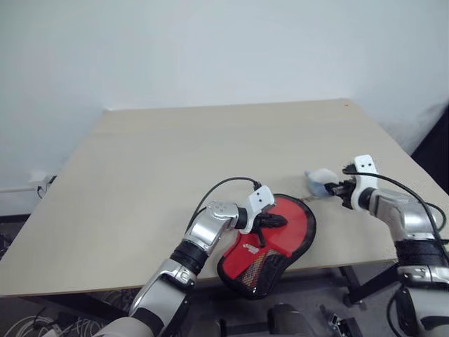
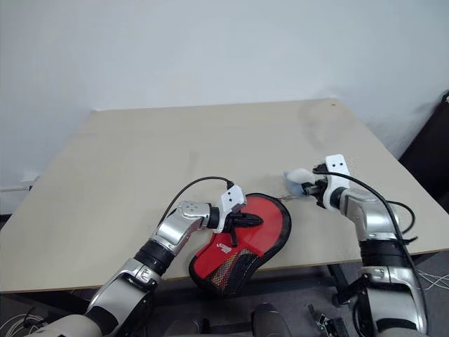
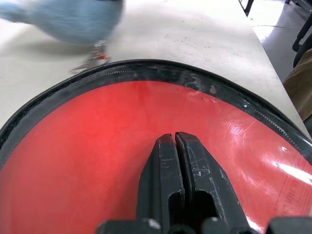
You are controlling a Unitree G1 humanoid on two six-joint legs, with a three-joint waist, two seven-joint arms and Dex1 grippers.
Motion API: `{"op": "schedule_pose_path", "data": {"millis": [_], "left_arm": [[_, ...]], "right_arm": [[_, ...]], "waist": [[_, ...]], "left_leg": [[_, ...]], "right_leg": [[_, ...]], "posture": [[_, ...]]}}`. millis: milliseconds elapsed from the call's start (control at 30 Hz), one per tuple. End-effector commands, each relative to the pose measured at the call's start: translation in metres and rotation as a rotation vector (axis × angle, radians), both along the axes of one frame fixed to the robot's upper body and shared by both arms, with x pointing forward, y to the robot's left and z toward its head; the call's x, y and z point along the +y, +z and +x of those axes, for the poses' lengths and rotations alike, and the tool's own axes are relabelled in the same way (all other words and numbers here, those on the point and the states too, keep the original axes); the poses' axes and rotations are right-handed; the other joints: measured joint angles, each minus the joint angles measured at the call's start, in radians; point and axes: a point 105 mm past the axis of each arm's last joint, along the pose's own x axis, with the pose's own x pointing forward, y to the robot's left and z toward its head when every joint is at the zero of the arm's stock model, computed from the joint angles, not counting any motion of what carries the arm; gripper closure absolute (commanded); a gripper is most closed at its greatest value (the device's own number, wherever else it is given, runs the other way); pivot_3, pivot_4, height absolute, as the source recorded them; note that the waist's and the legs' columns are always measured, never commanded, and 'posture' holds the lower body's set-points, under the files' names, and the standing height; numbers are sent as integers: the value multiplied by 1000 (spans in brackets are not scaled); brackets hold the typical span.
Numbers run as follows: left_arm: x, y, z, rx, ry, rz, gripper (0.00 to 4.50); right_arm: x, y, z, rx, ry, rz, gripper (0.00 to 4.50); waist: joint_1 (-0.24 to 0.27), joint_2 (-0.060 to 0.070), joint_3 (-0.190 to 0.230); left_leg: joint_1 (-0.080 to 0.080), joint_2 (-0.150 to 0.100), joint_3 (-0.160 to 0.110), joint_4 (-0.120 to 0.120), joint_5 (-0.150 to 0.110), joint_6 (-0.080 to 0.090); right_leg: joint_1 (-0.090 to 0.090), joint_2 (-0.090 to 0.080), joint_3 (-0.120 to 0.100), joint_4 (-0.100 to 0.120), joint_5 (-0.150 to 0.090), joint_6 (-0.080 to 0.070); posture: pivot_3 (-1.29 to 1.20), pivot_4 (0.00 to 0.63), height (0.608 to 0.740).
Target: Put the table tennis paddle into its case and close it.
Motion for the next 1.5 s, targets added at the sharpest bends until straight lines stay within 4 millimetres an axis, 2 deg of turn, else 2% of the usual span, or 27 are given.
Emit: {"op": "schedule_pose_path", "data": {"millis": [33, 267, 500, 767, 1033, 1233, 1500], "left_arm": [[3, -9, -1, 24, -2, 36, 4500], [2, -8, 1, 20, -10, 35, 4500], [-1, -8, 2, 15, -18, 34, 4500], [-1, -9, 2, 16, -25, 35, 4500], [-1, -9, 3, 14, -29, 37, 4500], [-2, -9, 3, 12, -32, 37, 4500], [-4, -10, 2, 16, -37, 35, 4500]], "right_arm": [[-18, 28, -8, -79, -20, -43, 4096], [-17, 32, -36, -77, 60, -33, 4096], [-11, 23, -62, -34, 149, -46, 4096], [-20, 11, -80, 20, 147, -78, 4096], [-23, 10, -95, 48, 187, -85, 4096], [-10, 12, -114, 73, 282, -42, 4096], [26, 11, -144, 137, 461, 53, 4096]], "waist": [[0, 0, 0], [2, -2, 1], [6, -6, 4], [13, -7, 4], [20, -7, 4], [24, -7, 4], [25, -8, 4]], "left_leg": [[0, 0, 0, 0, 0, 0], [0, 0, 0, 0, 0, 0], [0, 0, 0, 0, 0, -1], [0, 0, 0, 1, -1, -1], [-1, 0, 0, 0, -1, -1], [-3, 0, 0, -1, -1, -1], [-5, 0, 0, 0, -1, -1]], "right_leg": [[0, 0, 0, 0, 0, 0], [0, 0, 0, -1, 0, 0], [0, 0, 0, -2, 0, 0], [0, 0, 0, -6, 0, 0], [0, 0, 0, -8, 0, 0], [0, 0, 0, -13, 0, 0], [0, 0, 0, -13, 0, 0]], "posture": [[0, 0, 740], [0, 0, 740], [0, 0, 740], [0, 0, 740], [0, 0, 740], [0, 0, 740], [0, 0, 740]]}}
